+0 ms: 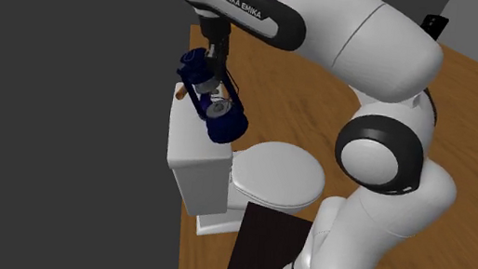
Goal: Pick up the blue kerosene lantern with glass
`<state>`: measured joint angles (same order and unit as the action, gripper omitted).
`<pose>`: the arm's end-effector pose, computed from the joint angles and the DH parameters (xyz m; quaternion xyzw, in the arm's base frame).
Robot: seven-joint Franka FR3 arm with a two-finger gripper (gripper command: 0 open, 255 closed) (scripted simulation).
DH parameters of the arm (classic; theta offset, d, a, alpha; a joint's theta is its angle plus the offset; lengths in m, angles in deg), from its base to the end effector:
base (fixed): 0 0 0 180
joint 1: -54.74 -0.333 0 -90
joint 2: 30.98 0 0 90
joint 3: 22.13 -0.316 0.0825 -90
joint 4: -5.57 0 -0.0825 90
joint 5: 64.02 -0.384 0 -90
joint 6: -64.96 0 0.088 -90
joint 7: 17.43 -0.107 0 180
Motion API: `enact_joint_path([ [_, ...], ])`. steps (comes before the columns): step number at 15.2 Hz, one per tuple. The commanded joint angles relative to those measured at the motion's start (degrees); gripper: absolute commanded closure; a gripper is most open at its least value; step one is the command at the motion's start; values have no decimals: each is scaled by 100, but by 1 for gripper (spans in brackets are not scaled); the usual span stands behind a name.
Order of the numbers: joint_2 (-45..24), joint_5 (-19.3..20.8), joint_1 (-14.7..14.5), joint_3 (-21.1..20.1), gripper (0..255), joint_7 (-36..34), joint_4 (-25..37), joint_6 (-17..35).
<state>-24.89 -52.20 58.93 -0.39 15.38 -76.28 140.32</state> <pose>0.4232 -0.2503 0.7204 0.9961 0.0356 -0.0460 0.0662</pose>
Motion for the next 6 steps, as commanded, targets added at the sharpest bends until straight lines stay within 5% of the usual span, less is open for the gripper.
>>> enact_joint_path([
  [1,-95,-25,6,12,255,53,291,-181],
  [6,-297,-82,29,48,255,157,784,-474],
])
